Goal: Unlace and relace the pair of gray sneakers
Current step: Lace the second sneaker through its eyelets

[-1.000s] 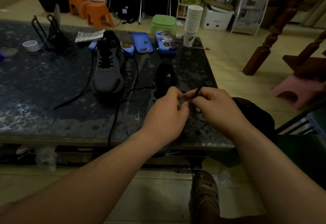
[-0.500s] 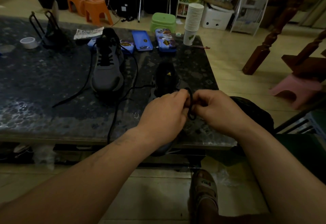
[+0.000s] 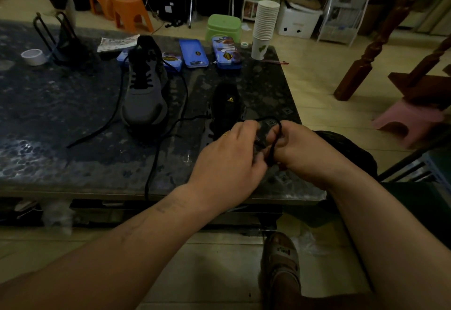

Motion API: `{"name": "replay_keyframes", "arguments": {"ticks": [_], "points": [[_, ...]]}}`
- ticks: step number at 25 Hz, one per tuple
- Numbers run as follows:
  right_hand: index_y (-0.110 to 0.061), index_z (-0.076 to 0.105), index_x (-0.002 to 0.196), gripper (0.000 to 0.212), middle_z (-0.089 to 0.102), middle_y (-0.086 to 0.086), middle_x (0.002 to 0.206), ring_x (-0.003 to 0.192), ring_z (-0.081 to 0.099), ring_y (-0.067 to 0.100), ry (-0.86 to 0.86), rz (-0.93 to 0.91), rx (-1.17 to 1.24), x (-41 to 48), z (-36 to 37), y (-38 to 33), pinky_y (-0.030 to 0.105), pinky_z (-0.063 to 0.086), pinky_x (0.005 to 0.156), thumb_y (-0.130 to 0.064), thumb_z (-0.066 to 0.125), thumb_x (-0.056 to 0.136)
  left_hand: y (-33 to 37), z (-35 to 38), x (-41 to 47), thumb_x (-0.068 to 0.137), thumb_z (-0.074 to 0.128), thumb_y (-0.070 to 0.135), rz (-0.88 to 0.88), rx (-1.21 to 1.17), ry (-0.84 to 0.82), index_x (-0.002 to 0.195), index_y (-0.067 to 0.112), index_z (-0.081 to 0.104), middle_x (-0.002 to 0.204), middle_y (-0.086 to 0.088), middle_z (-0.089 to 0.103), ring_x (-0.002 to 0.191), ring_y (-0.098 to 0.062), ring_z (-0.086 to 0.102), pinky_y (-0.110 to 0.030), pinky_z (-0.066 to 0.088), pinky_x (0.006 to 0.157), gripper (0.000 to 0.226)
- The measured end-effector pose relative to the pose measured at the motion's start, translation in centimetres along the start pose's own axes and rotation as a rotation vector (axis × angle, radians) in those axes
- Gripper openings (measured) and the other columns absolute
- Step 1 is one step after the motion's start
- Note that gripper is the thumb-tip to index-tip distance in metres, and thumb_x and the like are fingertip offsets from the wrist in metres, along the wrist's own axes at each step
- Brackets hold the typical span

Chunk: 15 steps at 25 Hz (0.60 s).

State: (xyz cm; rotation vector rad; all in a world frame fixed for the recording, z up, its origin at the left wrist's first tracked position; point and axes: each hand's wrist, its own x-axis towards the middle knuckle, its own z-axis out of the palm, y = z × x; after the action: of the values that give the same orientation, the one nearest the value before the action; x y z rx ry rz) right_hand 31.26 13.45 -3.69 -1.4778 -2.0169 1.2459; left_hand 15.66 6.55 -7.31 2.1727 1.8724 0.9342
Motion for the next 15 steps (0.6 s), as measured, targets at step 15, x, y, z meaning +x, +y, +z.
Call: {"name": "replay_keyframes", "arguments": {"ticks": [15], "points": [[-0.002,0.051,0.135,0.033,0.079,0.006,0.087,0.077,0.076,0.016,0.226,0.138,1.090,2.6,-1.1,-0.5,0.028,0.062,0.068,0.004,0.049,0.103,1.1,0.7,1.0,0.098,0.056,0.025,-0.648,-0.641,-0.324,0.087,0.005,0.063,0.069,-0.009,0.074,0.043,-0.015,0.056,-0.026,0.046,0.048,0.024]]}}
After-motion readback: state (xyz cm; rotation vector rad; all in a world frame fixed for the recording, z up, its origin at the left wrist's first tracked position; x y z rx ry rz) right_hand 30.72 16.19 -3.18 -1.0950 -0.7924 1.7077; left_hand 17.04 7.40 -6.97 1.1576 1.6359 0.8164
